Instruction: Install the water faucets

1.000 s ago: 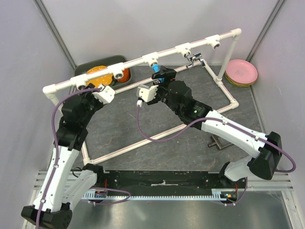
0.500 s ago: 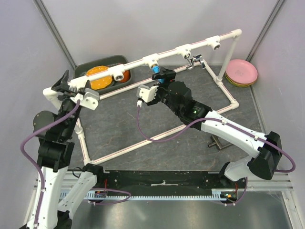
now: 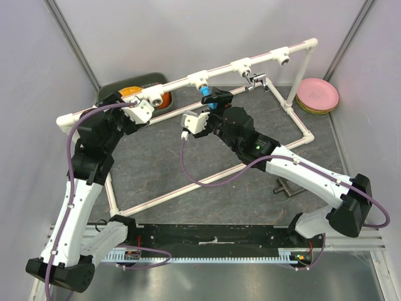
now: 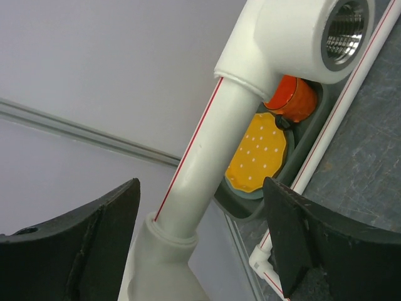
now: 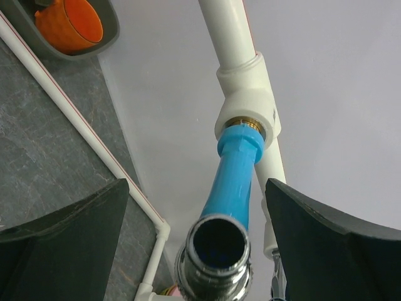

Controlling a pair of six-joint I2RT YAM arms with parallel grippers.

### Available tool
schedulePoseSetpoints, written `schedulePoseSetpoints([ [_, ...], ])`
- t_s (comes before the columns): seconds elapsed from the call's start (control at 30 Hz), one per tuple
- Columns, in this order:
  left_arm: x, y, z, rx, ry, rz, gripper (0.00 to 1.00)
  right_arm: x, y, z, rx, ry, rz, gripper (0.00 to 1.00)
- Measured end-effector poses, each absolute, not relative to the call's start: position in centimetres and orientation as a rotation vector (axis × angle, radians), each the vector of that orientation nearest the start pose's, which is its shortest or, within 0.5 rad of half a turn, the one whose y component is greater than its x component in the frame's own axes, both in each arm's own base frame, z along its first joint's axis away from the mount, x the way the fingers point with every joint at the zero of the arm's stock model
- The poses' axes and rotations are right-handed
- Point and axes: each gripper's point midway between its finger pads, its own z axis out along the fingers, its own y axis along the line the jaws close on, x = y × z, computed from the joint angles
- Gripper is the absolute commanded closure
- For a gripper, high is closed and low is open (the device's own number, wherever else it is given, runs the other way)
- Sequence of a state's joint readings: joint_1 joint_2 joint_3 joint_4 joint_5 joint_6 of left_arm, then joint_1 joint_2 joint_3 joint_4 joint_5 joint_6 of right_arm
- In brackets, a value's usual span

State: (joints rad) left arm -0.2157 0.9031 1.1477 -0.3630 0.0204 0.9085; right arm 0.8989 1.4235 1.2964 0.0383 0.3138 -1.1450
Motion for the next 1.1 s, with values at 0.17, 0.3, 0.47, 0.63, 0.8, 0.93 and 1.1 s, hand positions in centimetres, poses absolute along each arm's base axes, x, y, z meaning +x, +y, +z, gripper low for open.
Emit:
schedulePoseSetpoints([
  [0.17, 34.0, -3.5, 38.1, 0.901, 1.467, 0.549, 0.18, 35.6, 30.3, 36.6, -1.285, 1.069, -0.444, 0.02],
  [0.3, 34.9, -3.4, 38.4, 0.881, 1.453, 0.574, 0.24, 35.6, 30.3, 36.6, -1.284, 1.070, -0.441, 0.03],
  [0.47, 35.3, -3.3, 38.7, 0.853, 1.421, 0.594, 0.48, 35.6, 30.3, 36.6, -1.281, 1.073, -0.438, 0.05],
  [0.63, 35.5, -3.8, 38.7, 0.921, 1.369, 0.634, 0.78, 35.7, 30.3, 36.5, -1.271, 1.083, -0.427, 0.11],
  [0.8, 35.3, -4.2, 38.5, 1.039, 1.303, 0.701, 0.93, 35.7, 30.2, 36.5, -1.255, 1.099, -0.409, 0.17],
  [0.93, 35.2, -4.3, 38.5, 1.055, 1.278, 0.717, 0.98, 35.7, 30.3, 36.4, -1.235, 1.114, -0.388, 0.25],
  [1.1, 35.2, -4.3, 38.5, 1.037, 1.272, 0.708, 0.98, 35.7, 30.4, 36.8, -1.179, 1.135, -0.346, 0.51],
])
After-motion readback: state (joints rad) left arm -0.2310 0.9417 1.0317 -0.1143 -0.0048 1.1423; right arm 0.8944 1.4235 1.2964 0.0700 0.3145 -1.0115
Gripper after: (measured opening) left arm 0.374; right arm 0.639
